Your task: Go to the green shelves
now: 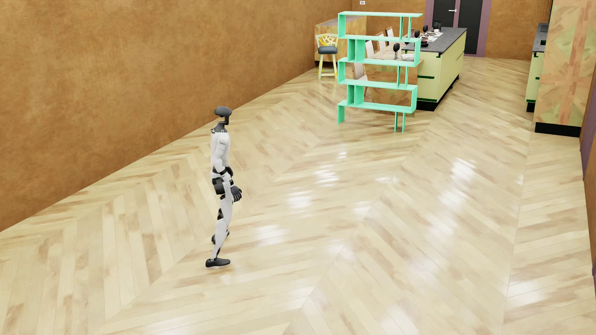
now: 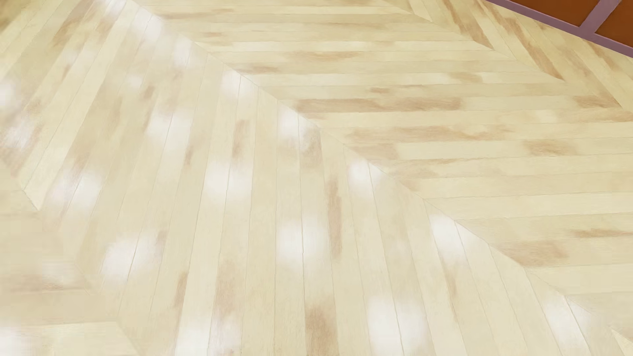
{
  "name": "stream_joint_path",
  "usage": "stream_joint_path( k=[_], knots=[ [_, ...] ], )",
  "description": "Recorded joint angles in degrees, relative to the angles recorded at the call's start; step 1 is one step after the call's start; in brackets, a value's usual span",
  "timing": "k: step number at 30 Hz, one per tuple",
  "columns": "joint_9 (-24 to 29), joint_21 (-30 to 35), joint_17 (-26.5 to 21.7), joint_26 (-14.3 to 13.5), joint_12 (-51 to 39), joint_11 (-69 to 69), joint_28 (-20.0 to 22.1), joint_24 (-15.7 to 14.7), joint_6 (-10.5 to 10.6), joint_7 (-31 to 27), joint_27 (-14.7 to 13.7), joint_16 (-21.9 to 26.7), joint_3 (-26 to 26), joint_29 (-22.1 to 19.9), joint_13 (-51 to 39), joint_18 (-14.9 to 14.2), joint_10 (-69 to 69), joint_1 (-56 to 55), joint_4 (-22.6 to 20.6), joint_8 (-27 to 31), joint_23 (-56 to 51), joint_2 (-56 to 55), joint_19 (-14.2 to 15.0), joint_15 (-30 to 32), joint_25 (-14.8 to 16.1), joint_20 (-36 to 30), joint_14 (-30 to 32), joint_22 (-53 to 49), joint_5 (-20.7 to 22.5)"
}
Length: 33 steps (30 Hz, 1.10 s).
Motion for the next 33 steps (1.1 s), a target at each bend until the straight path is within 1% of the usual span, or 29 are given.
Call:
stream_joint_path(
  k=[2, 3, 4, 5, 6, 7, 8, 9, 10, 11, 12, 13, 14, 15, 16, 17, 18, 19, 20, 22, 24, 26, 27, 28, 29, 30, 31, 32, 33],
  knots=[
    [0.08, -1.0, -0.59, -1.92, -1.27, 7.85, 5.44, 0.04, 0.19, -2.64, 0.5, -0.3, 0.85, -0.58, 2.01, 0.96, -1.0, 0.4, -6.49, -2.34, -1.64, -1.36, -0.44, 3.31, 0.57, 2.46, -4.78, -9.59, -5.27],
    [0.32, -2.38, -0.54, -2.91, -2.49, 15.18, 7.19, 0.34, 0.09, -4.08, 0.97, -0.77, 0.73, -1.23, 3.33, 1.77, -2.58, 1.19, -10.29, -3.04, -2.36, -4.0, -4.01, 8.52, 0.98, 2.67, -5.92, -14.36, -8.62],
    [0.68, -3.8, -0.09, -4.0, -3.83, 23.82, 7.81, 0.77, -0.14, -5.42, 1.45, -0.96, 0.11, -1.92, 4.68, 2.61, -4.83, 2.52, -13.78, -4.18, -2.88, -8.01, -13.87, 14.81, 1.45, 2.08, -6.34, -18.84, -11.66],
    [1.08, -4.8, 0.38, -5.2, -5.24, 32.48, 7.48, 1.16, -0.4, -6.85, 1.76, -0.67, -0.98, -2.19, 6.08, 3.14, -7.51, 4.35, -16.97, -5.24, -3.25, -12.99, -21.53, 16.16, 1.67, 0.79, -6.47, -22.88, -13.03],
    [1.52, -5.27, 0.93, -6.26, -6.96, 41.08, 6.89, 1.3, -0.38, -8.85, 1.73, 0.16, -2.5, -1.83, 7.51, 3.49, -10.89, 6.76, -19.67, -1.19, -3.59, -19.76, -23.36, 12.47, 1.63, -0.96, -6.29, -26.23, -8.23],
    [1.8, -5.62, 1.7, -6.87, -9.25, 46.76, 6.51, 1.06, -0.13, -10.85, 1.44, 1.35, -3.72, -1.0, 9.01, 3.74, -14.72, 9.53, -21.68, 1.6, -3.97, -26.4, -19.51, 10.34, 1.58, -3.03, -5.92, -28.52, -1.45],
    [1.91, -6.11, 2.7, -6.85, -12.17, 47.63, 6.2, 0.66, 0.2, -12.67, 1.21, 2.74, -4.58, 0.02, 10.59, 3.92, -18.3, 12.33, -23.15, 1.12, -4.39, -31.82, -13.64, 8.86, 1.72, -5.44, -5.73, -29.49, 4.33],
    [1.98, -6.69, 3.83, -6.28, -15.73, 44.55, 5.56, 0.53, 0.58, -14.48, 1.18, 4.25, -5.3, 0.96, 12.22, 4.03, -21.16, 15.13, -24.2, -0.22, -4.83, -36.48, -8.88, 8.3, 1.91, -8.27, -6.0, -29.22, 9.42],
    [2.1, -7.21, 4.94, -5.36, -19.89, 38.03, 4.8, 0.88, 0.95, -16.31, 1.27, 5.55, -5.98, 1.52, 13.85, 4.13, -23.1, 17.87, -24.98, -1.43, -5.26, -40.12, -5.37, 8.35, 1.93, -11.46, -6.87, -27.86, 13.63],
    [2.29, -7.67, 6.08, -4.23, -24.39, 28.83, 4.62, 1.5, 1.29, -18.33, 1.39, 6.18, -6.65, 1.6, 15.45, 4.22, -24.47, 20.66, -25.54, -1.85, -5.56, -42.59, -3.19, 9.35, 1.72, -14.76, -8.02, -25.41, 16.89],
    [2.51, -8.13, 7.27, -2.88, -28.64, 18.15, 5.44, 1.8, 1.61, -20.55, 1.71, 5.77, -7.38, 1.42, 16.97, 4.24, -25.47, 23.53, -25.83, -1.69, -5.47, -43.64, -3.21, 10.77, 1.28, -17.77, -8.75, -21.68, 18.99],
    [2.71, -8.63, 8.36, -1.29, -32.01, 8.99, 6.97, 1.22, 1.95, -22.65, 2.39, 4.2, -8.18, 1.45, 18.5, 4.09, -25.83, 26.54, -25.82, -0.98, -4.84, -43.3, -4.74, 12.11, 0.54, -20.2, -8.61, -16.5, 19.94],
    [2.92, -9.11, 9.25, 0.55, -34.03, 5.28, 8.52, -0.37, 2.3, -24.42, 3.39, 1.76, -8.98, 1.96, 19.98, 3.76, -24.7, 29.45, -25.49, -0.65, -3.77, -42.28, -8.64, 13.68, -0.51, -21.88, -6.56, -10.13, 19.81],
    [3.21, -9.61, 9.99, 2.64, -34.55, 7.91, 9.58, -2.55, 2.69, -26.21, 4.53, -0.77, -9.64, 2.9, 21.12, 3.3, -21.35, 31.21, -24.65, -0.65, -2.37, -41.43, -13.92, 17.07, -1.68, -22.82, -1.83, -3.41, 19.29],
    [3.62, -10.23, 10.39, 4.73, -33.5, 12.99, 10.28, -4.84, 3.06, -27.67, 5.72, -2.74, -10.1, 3.86, 21.58, 1.27, -14.38, 30.85, -23.6, -1.13, -0.79, -40.26, -18.1, 17.86, -2.73, -23.18, 6.65, 2.59, 18.33],
    [4.11, -10.74, 10.25, 6.3, -30.95, 17.81, 10.74, -6.91, 3.35, -28.45, 6.93, -3.72, -10.41, 4.7, 21.09, -3.86, -3.78, 27.8, -22.47, -1.57, 0.86, -38.51, -20.04, 14.93, -3.7, -23.35, 17.39, 7.18, 17.65],
    [4.57, -10.8, 9.51, 6.93, -27.28, 20.47, 10.68, -8.6, 3.54, -27.9, 7.85, -3.91, -10.54, 5.63, 19.68, -8.38, 8.94, 22.35, -20.79, -1.37, 2.27, -35.89, -20.77, 11.01, -4.82, -23.87, 26.85, 10.47, 17.68],
    [4.92, -10.36, 8.51, 6.77, -23.21, 20.68, 9.75, -9.84, 3.67, -26.86, 7.95, -3.69, -10.29, 6.52, 17.77, -9.55, 20.29, 15.3, -18.2, -1.25, 2.96, -32.15, -20.68, 7.59, -6.02, -25.01, 28.85, 12.89, 18.04],
    [5.09, -10.04, 7.62, 6.32, -19.15, 18.98, 8.13, -10.88, 3.77, -26.16, 7.06, -3.45, -9.58, 6.51, 15.85, -6.51, 28.12, 7.68, -15.66, -1.13, 2.43, -27.56, -19.8, 4.91, -6.83, -26.29, 25.09, 14.65, 18.48],
    [4.75, -10.85, 7.22, 6.2, -10.03, 12.56, 5.12, -13.54, 3.66, -23.74, 4.31, -2.63, -7.28, 2.06, 12.33, -1.43, 29.82, -6.13, -11.74, -0.28, -1.29, -17.12, -17.33, 1.41, -5.49, -26.59, 19.6, 15.2, 19.33],
    [3.71, -10.68, 6.55, 6.06, 0.74, 7.07, 3.91, -17.26, 3.12, -21.78, -0.53, -0.78, -4.61, -2.47, 9.97, -0.47, 16.06, -15.23, -11.31, 1.42, -4.6, -7.09, -15.91, -1.88, -1.25, -22.74, 18.03, 12.65, 20.27],
    [2.41, -7.14, 3.79, 5.22, 12.65, 3.9, 4.06, -19.64, 2.83, -22.07, -5.15, 1.02, -2.16, -2.4, 6.69, -2.43, -7.61, -18.76, -11.39, 3.5, -6.35, 2.04, -15.34, -5.76, 0.57, -15.14, 20.54, 7.43, 21.32],
    [1.72, -4.96, 1.83, 4.83, 19.18, 2.34, 5.63, -19.92, 2.84, -22.57, -6.31, 0.86, -0.99, -1.67, 4.64, -2.73, -20.85, -18.24, -10.88, 4.74, -7.33, 6.63, -14.6, -7.61, 0.51, -9.63, 21.21, 3.64, 21.26],
    [1.07, -3.38, 0.08, 4.77, 24.98, 1.59, 8.21, -19.77, 2.89, -22.12, -6.6, -0.77, 0.12, -1.09, 2.54, -0.86, -30.31, -16.99, -9.55, 5.88, -8.23, 10.83, -13.51, -8.64, 0.31, -3.23, 21.24, -0.02, 20.47],
    [0.58, -2.91, -1.21, 5.06, 29.1, 2.78, 11.2, -19.21, 2.82, -20.5, -6.05, -3.74, 1.15, -0.88, 0.65, 1.82, -32.35, -15.96, -8.37, 7.04, -8.99, 14.1, -12.73, -7.82, 0.19, 2.85, 22.65, -3.03, 18.85],
    [0.33, -3.75, -1.89, 5.7, 30.71, 7.03, 13.97, -18.28, 2.46, -19.28, -4.97, -7.11, 2.09, -1.35, -0.48, 3.49, -26.88, -15.68, -8.32, 8.12, -9.87, 15.71, -11.86, -4.04, 0.31, 7.32, 27.68, -4.81, 16.26],
    [0.37, -5.85, -1.61, 6.69, 29.57, 15.24, 16.17, -17.19, 1.78, -18.74, -3.82, -9.8, 2.86, -2.86, -0.4, 4.32, -18.9, -15.54, -9.29, 8.99, -10.85, 15.11, -11.31, 3.69, 0.96, 9.63, 28.6, -5.04, 13.24],
    [0.65, -8.32, -0.39, 7.7, 26.15, 26.63, 17.3, -16.16, 0.97, -17.76, -2.85, -11.32, 3.3, -4.99, 0.6, 4.14, -11.97, -14.54, -10.72, 9.82, -11.51, 11.85, -10.71, 15.3, 2.28, 9.83, 23.4, -3.96, 10.5],
    [1.06, -9.59, 0.95, 8.19, 21.31, 39.21, 16.83, -15.05, 0.16, -16.92, -2.1, -11.79, 3.32, -6.3, 1.6, 4.23, -8.16, -11.93, -12.46, 8.83, -11.18, 6.32, -10.02, 26.65, 3.51, 8.11, 18.13, -2.3, 6.94]
  ],
)
